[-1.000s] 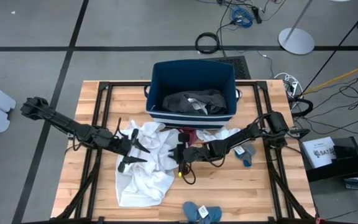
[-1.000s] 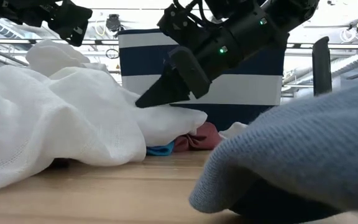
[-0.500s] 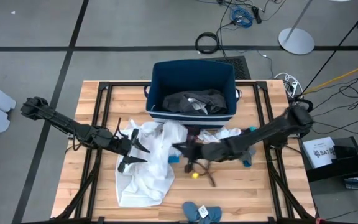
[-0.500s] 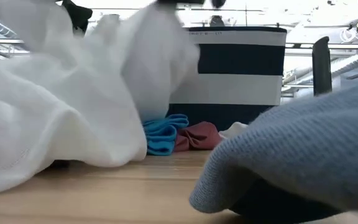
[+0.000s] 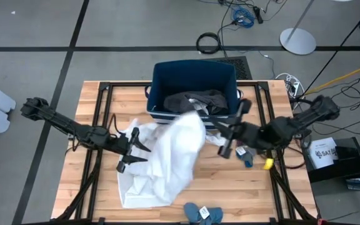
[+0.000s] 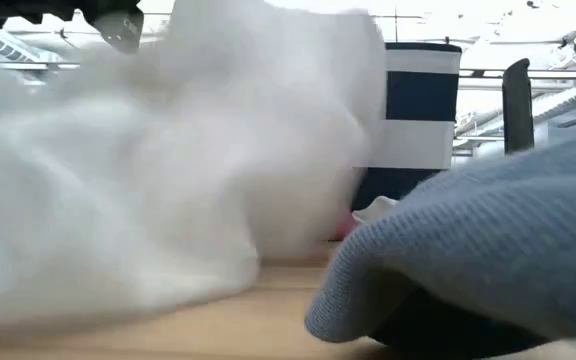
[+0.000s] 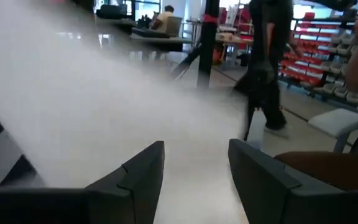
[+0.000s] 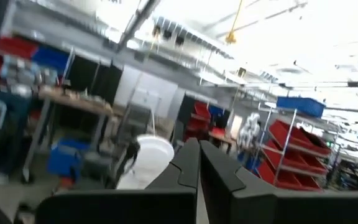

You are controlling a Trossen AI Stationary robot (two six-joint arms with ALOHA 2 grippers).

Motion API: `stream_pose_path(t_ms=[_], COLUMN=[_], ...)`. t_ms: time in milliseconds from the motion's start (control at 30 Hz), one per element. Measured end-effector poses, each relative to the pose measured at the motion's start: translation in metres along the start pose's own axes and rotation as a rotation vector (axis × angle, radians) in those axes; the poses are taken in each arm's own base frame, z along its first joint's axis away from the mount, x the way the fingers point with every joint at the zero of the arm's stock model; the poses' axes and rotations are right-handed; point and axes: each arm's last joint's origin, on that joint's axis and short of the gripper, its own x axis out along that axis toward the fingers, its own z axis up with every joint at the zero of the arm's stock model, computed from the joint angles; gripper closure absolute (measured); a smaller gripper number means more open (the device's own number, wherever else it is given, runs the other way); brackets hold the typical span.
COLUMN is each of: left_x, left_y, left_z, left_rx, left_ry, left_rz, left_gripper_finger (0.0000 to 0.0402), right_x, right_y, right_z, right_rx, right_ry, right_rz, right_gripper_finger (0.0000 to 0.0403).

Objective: Sort clothes
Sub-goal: Put the white shirt into the blue laundry organizer

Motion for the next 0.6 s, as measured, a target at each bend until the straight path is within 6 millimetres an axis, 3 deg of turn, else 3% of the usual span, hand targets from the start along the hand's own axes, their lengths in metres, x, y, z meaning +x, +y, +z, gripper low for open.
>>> stream_pose_path(t_ms=[167,267,433,600], left_x=[0.000,0.000,0.000,0.000], left_y=[0.000,0.000,-0.001,-0.001], left_z=[0.001,0.001,0.000,0.000], left_rx=[-0.001,-0.002,-0.051,-0.052], left_ry=[-0.009,-0.008,-0.001,0.000], left_rz=[-0.013,-0.014,-0.038,-0.048], left_gripper_finger=[0.0213,0.0213,0.0213,0.0213], right_x=[-0.016,-0.020,-0.023,-0.017], right_y=[-0.010,-0.006,0.014,0.046], right_z=[0.017,0.014,-0.012,-0.047], right_rx=[0.076,0.147,0.164,0.084], right_ry=[-0.026,0.024,0.217,0.371], right_rz=[0.033,0.083,0.259,0.352], right_gripper_finger=[0.0403,0.0403,0.0401,0.0375])
